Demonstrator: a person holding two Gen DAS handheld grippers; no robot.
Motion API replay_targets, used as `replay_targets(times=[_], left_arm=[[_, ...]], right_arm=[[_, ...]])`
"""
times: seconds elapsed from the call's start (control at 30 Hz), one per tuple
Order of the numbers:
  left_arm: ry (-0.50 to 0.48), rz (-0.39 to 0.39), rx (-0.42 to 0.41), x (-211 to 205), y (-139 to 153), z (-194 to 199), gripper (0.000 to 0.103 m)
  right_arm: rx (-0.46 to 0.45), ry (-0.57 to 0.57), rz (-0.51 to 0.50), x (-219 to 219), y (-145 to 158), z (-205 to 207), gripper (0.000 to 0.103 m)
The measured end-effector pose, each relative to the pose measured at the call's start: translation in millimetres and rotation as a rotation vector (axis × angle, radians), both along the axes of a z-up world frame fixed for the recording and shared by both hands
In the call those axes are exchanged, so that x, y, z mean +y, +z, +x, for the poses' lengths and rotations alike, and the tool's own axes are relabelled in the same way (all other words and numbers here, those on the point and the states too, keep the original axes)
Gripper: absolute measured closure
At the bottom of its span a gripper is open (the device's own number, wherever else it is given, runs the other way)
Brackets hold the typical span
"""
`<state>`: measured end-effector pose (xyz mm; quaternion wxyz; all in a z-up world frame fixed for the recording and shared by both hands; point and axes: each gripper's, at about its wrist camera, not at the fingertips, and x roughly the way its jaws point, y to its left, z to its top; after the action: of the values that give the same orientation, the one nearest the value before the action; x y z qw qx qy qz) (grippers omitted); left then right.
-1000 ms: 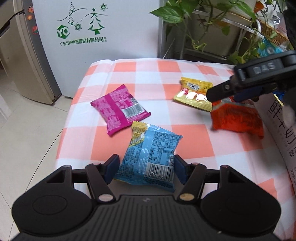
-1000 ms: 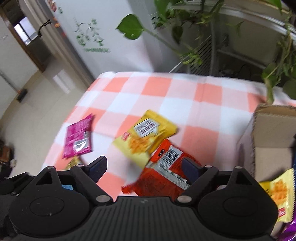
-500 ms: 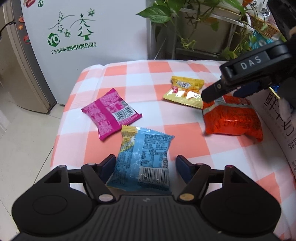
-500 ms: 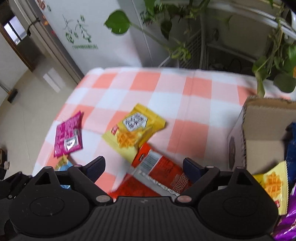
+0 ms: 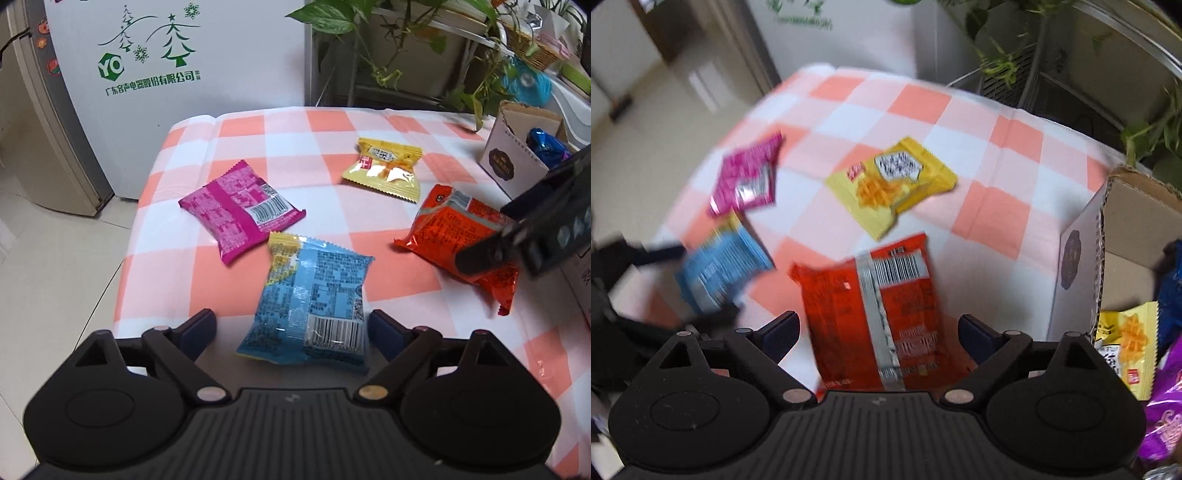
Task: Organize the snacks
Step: 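Grasp the blue packet with the left gripper while the right gripper grasps the red bag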
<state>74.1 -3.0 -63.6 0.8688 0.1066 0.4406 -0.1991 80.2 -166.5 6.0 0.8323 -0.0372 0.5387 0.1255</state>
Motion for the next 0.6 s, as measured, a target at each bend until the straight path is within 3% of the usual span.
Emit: replay_targets(times=[0.23,0.6], left_arm=[[-0.054,0.024,0.007,-7,-3,2,0.001],[-0.071,0.008,0.033,-10,-5,3,0.0]], right_arm=[[-0.011,0.056,-0.138,14,-14,-2,0.007],[-0.012,0.056,-0.124,15,-18,4,0.0]])
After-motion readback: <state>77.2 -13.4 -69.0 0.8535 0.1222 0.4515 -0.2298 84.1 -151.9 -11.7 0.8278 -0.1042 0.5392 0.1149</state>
